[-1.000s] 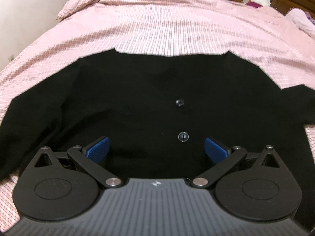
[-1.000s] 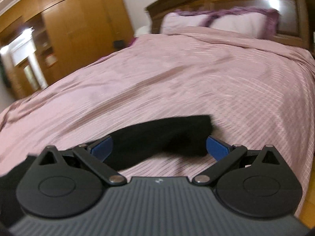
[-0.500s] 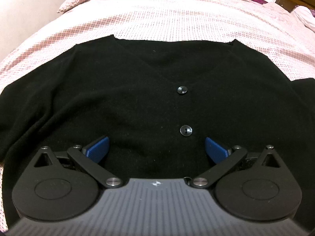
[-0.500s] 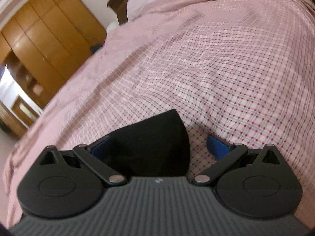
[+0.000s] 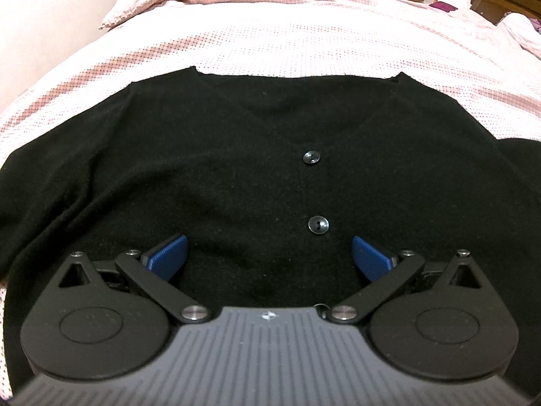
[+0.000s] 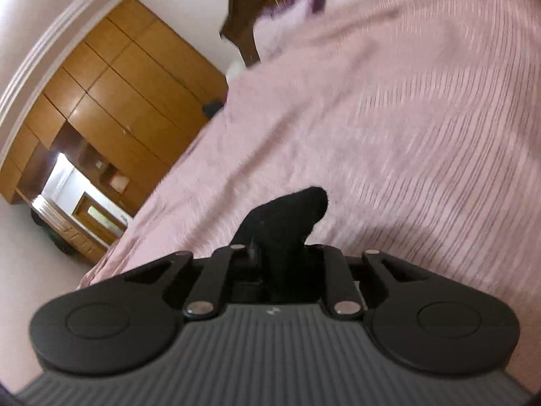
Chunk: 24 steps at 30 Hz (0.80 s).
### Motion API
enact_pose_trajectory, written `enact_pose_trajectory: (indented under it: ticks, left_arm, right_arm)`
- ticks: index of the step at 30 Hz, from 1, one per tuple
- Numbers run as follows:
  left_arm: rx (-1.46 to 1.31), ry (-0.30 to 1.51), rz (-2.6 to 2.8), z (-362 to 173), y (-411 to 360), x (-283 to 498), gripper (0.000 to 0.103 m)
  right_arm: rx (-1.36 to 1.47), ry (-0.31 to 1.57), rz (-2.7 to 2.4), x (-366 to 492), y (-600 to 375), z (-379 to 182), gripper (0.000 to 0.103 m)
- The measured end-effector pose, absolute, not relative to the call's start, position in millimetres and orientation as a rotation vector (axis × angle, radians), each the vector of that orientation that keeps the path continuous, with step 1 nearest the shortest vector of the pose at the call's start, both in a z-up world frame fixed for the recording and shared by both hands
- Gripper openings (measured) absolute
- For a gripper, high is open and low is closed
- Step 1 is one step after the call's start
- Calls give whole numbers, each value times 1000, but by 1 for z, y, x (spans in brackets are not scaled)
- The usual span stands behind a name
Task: Fold small clothes
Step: 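Grasp the cardigan sleeve cuff with the right gripper and lift it, then carry the sleeve across the cardigan body with the right gripper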
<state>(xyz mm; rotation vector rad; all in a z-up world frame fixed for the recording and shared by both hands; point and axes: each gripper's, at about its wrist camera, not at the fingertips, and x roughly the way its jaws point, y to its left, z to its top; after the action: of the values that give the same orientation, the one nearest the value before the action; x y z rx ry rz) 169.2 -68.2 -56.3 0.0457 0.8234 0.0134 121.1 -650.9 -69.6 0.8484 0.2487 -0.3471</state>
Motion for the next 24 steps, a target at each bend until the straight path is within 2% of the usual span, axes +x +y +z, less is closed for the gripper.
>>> enact_pose_trajectory:
  ticks: [3,9,14,24]
  left_arm:
    - [54,813,18,-57,-70,168,103]
    - [53,835,2,-52,-67,167,103]
    - [21,866,-1,-42,-54,161,103]
    - [14,842,-10,-21,-29,140,103]
  right_arm:
    - [778,312,-377,116,-659,-64,17]
    - [777,457,-413,129,-659,-86,17]
    - [804,387,-340,127,-642,-70,17]
    - [727,284,-119,164,-573,12,17]
